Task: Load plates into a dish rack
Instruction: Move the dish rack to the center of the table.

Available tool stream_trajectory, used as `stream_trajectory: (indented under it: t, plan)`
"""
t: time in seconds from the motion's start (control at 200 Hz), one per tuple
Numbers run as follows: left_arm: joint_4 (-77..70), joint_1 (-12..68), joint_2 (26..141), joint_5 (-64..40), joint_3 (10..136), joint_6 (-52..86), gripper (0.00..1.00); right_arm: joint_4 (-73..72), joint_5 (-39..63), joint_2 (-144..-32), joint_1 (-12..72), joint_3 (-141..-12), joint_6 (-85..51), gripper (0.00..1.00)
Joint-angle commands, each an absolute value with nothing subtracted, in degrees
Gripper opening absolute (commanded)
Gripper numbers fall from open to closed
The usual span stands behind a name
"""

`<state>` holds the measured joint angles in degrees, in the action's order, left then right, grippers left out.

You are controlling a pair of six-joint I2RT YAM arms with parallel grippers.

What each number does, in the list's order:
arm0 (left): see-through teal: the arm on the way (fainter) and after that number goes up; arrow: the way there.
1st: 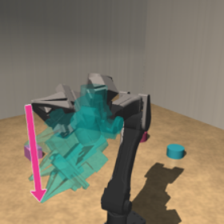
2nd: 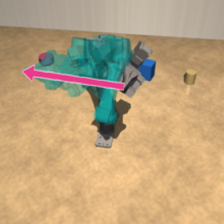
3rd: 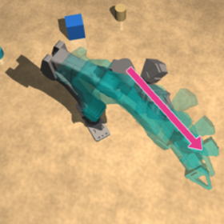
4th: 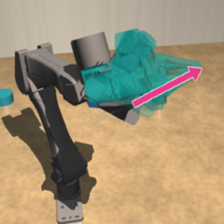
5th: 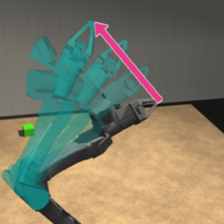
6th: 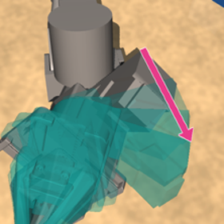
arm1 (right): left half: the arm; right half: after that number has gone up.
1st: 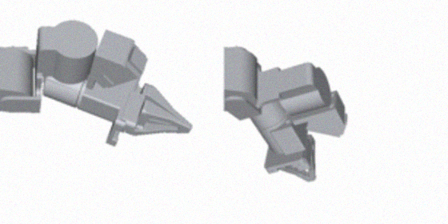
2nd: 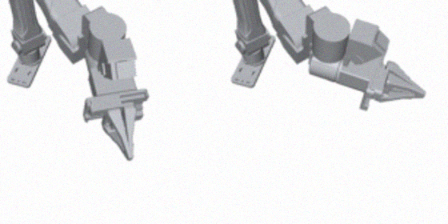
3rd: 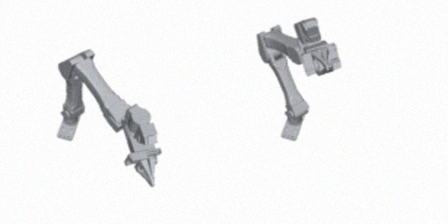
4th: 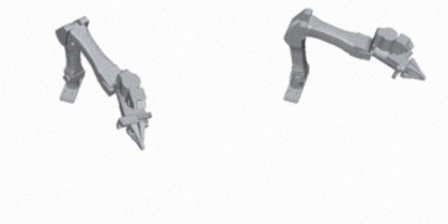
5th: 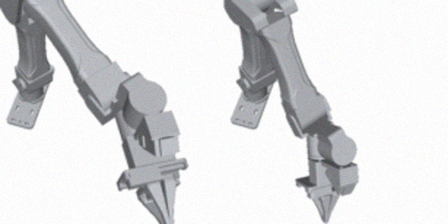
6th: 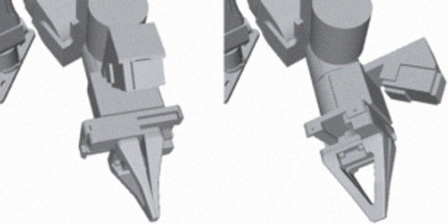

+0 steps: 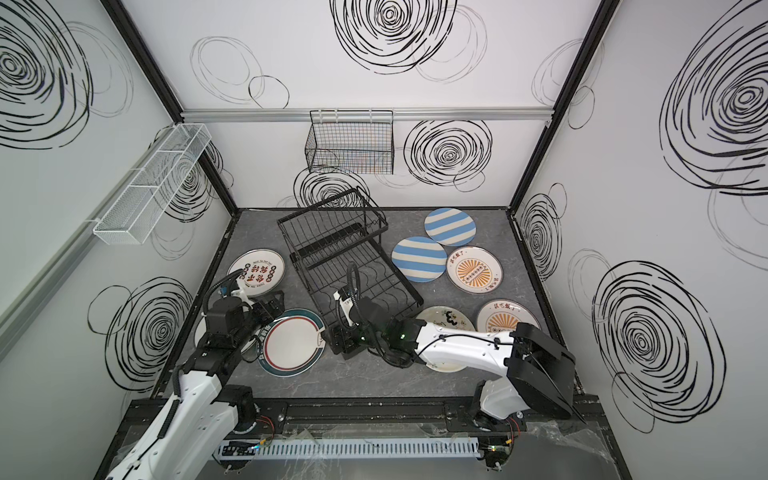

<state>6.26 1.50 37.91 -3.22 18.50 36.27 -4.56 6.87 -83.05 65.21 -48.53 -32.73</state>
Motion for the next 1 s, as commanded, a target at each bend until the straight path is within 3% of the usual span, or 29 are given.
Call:
stream_trajectory:
  t: [0.0,0.225,0.725,0.996]
  plan:
    - [4.8,1.5,37.8,-4.8,17.8,38.2,0.96,4.1,0.2,-86.1,66.9,-51.6,-26.3,0.77]
    - [4.5,-0.6,37.4,-7.2,18.1,38.4,0.96,13.5,-7.8,-93.9,69.0,-59.5,-23.5,0.68]
    - [3.0,-1.8,38.4,-9.5,18.1,38.0,0.96,11.1,-7.3,-100.2,69.3,-62.0,-23.0,0.58]
    - [2.8,-1.8,38.6,-9.2,18.1,37.8,0.96,11.4,-9.5,-102.7,68.9,-63.2,-24.4,0.46]
